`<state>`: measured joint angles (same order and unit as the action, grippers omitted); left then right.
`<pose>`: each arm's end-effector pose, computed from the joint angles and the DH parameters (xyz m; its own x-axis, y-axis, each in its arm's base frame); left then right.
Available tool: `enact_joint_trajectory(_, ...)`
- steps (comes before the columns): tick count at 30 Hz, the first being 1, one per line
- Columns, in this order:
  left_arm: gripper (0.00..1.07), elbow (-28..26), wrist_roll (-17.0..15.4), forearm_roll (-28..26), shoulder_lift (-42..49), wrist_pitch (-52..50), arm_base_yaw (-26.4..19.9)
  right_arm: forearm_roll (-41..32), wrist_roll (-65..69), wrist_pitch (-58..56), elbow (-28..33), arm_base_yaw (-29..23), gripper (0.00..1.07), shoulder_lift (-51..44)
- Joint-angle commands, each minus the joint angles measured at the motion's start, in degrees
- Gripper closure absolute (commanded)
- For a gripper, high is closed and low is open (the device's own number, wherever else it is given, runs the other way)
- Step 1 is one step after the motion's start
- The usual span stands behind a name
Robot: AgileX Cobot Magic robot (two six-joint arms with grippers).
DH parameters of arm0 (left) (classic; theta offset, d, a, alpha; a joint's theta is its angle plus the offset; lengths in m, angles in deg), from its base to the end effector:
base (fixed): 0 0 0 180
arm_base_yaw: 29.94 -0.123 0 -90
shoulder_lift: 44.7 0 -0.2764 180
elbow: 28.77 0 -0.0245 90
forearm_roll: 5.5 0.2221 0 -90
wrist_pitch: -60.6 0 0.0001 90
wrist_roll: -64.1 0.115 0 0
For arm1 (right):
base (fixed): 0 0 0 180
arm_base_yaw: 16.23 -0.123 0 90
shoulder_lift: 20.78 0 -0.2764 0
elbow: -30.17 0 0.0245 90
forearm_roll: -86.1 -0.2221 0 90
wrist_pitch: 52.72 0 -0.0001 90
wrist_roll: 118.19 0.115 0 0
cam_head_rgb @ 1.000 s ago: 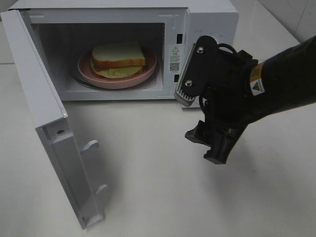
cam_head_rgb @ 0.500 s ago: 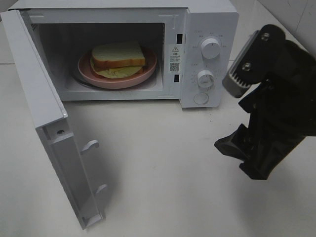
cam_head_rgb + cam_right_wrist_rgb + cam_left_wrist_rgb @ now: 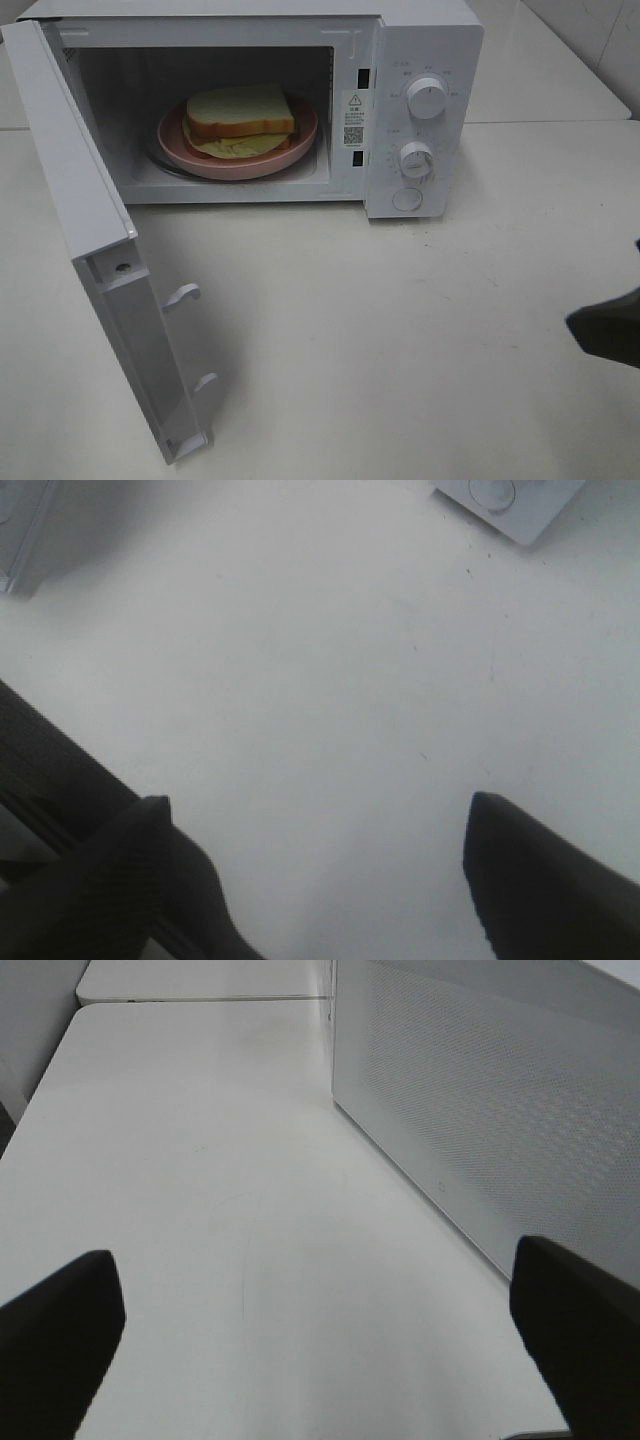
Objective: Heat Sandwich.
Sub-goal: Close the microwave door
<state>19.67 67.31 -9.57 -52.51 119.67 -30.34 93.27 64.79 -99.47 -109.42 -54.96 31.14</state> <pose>0.0010 -0.0070 0.2553 -0.4256 0.0165 -0.9047 0.0564 0.9984 -0.0084 0.1062 0.0717 0.2697 -0.5675 -0.4985 -0.6553 -0.5960 0.7978 -0.0908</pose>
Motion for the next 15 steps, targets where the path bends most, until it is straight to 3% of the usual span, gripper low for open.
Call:
enact_joint_trajectory(1,0.05,0.17,0.00,0.00,1.55,-0.11,-0.06,-0.11,0.80,-5.79,0.34,-0.11,0.31,-4.87)
enact_joint_trajectory(15,0.05,0.17,0.00,0.00,1.55,-0.11,-0.06,-0.17,0.46,-23.38,0.40,-0.11,0.31,-15.30)
